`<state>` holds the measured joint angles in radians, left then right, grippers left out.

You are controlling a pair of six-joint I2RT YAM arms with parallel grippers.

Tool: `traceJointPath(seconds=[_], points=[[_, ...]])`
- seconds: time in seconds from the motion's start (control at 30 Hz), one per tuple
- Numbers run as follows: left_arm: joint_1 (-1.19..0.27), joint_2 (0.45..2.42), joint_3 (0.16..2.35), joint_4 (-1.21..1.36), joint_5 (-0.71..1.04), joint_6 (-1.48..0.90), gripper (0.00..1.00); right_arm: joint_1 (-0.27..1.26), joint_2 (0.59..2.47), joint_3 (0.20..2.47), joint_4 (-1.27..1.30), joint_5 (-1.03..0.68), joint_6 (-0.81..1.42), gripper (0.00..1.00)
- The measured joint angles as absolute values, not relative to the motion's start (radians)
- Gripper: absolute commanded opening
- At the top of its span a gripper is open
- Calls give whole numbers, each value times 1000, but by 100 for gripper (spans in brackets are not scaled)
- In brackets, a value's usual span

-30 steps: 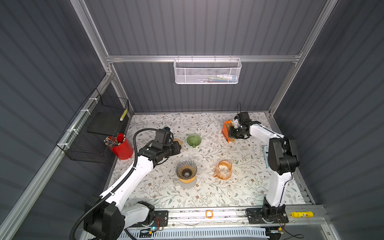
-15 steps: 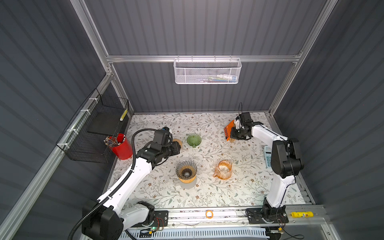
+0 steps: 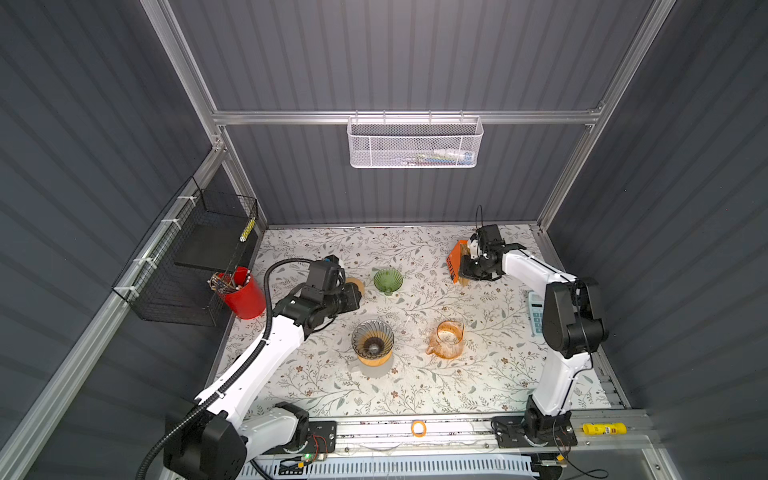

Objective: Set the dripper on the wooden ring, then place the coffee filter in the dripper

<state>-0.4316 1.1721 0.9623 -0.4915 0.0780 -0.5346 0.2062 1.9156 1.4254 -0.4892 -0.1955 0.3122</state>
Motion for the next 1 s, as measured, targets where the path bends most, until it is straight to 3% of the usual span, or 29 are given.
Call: traceJointPath(seconds=[1.0], points=[[-432, 1105, 939, -492, 78, -535, 31, 233, 1806, 1360, -542, -131, 340, 0]])
